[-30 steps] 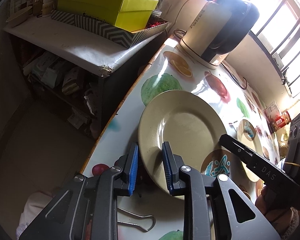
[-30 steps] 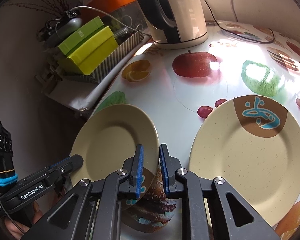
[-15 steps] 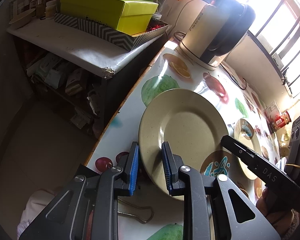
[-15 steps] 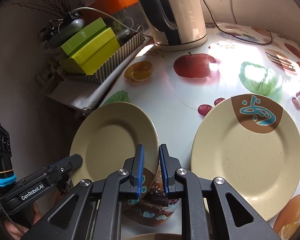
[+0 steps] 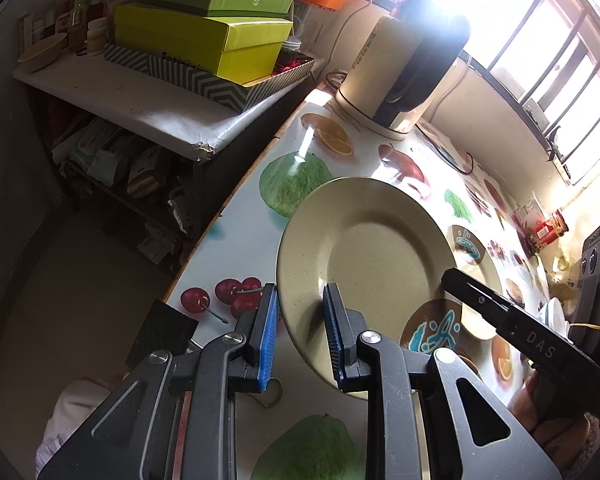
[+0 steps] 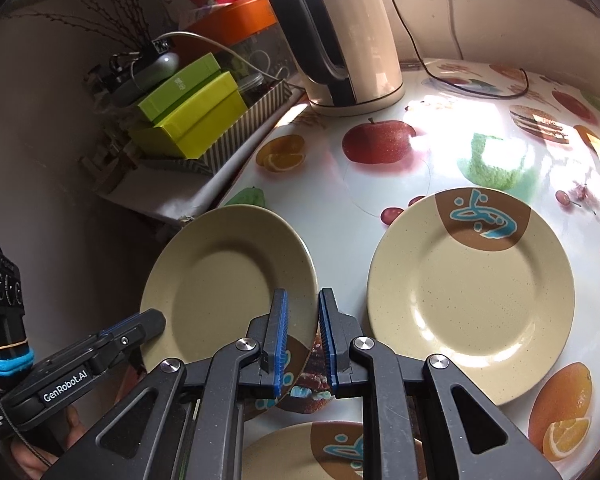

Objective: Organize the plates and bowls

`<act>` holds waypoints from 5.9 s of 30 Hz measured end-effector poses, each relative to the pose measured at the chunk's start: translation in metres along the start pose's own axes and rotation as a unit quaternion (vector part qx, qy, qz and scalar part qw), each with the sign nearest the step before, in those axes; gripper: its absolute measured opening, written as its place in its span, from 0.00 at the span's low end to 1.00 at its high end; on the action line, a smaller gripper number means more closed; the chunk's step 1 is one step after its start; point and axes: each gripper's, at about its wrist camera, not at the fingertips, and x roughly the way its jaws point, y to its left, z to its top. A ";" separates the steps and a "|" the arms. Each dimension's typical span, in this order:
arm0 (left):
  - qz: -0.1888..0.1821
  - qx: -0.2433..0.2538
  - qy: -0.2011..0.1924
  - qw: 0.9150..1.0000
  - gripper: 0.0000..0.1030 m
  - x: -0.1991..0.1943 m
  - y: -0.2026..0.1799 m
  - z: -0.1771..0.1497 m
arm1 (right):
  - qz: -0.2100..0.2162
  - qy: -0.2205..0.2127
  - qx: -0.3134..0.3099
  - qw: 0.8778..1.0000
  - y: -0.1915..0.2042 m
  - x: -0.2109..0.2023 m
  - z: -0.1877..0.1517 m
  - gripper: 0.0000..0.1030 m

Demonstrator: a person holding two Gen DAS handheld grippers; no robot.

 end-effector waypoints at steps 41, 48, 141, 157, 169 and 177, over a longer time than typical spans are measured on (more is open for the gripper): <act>-0.026 -0.009 0.034 0.999 0.20 0.030 0.006 -0.014 | -0.008 0.011 0.030 0.999 -0.019 0.000 -0.019 0.25; -0.016 -0.007 0.028 0.999 0.20 0.027 0.007 -0.013 | 0.008 0.016 0.042 0.999 -0.023 0.001 -0.020 0.25; -0.024 0.069 0.055 0.996 0.18 -0.011 -0.068 -0.102 | -0.022 0.002 0.087 0.996 -0.068 -0.098 -0.112 0.12; -0.022 0.072 0.054 0.996 0.18 -0.011 -0.069 -0.102 | -0.024 0.005 0.090 0.996 -0.071 -0.095 -0.117 0.13; -0.018 0.076 0.049 0.996 0.18 -0.013 -0.071 -0.095 | -0.038 -0.014 0.080 0.996 -0.066 -0.105 -0.110 0.33; 0.000 0.084 0.043 0.996 0.18 -0.015 -0.079 -0.085 | -0.041 -0.019 0.090 0.995 -0.072 -0.108 -0.104 0.38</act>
